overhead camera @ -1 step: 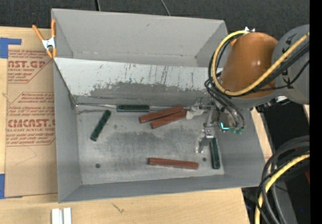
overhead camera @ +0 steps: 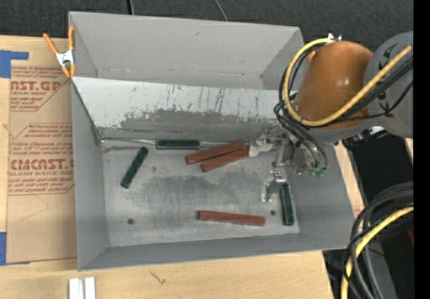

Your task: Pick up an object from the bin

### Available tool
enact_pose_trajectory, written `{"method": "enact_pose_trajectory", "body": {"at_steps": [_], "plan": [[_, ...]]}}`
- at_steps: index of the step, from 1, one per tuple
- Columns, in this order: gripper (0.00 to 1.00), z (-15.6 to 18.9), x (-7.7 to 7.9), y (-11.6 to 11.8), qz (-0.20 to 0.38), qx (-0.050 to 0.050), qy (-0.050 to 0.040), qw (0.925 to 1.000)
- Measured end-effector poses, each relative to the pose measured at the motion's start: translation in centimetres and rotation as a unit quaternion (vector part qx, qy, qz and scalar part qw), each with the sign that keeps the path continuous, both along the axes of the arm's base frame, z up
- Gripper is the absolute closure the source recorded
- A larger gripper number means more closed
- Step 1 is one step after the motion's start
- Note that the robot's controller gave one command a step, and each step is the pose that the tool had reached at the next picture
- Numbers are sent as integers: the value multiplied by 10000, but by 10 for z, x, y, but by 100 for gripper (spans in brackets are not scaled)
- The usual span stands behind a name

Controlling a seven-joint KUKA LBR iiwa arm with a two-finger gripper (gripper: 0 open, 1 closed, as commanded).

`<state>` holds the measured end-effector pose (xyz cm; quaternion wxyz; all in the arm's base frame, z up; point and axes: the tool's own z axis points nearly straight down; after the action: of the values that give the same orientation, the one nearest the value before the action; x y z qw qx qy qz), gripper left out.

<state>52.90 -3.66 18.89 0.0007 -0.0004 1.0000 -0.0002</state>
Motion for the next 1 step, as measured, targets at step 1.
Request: {"method": "enact_pose_trajectory", "body": {"at_steps": [1], "plan": [[0, -76, -27, 18, -278, 8, -19, 9996]]}}
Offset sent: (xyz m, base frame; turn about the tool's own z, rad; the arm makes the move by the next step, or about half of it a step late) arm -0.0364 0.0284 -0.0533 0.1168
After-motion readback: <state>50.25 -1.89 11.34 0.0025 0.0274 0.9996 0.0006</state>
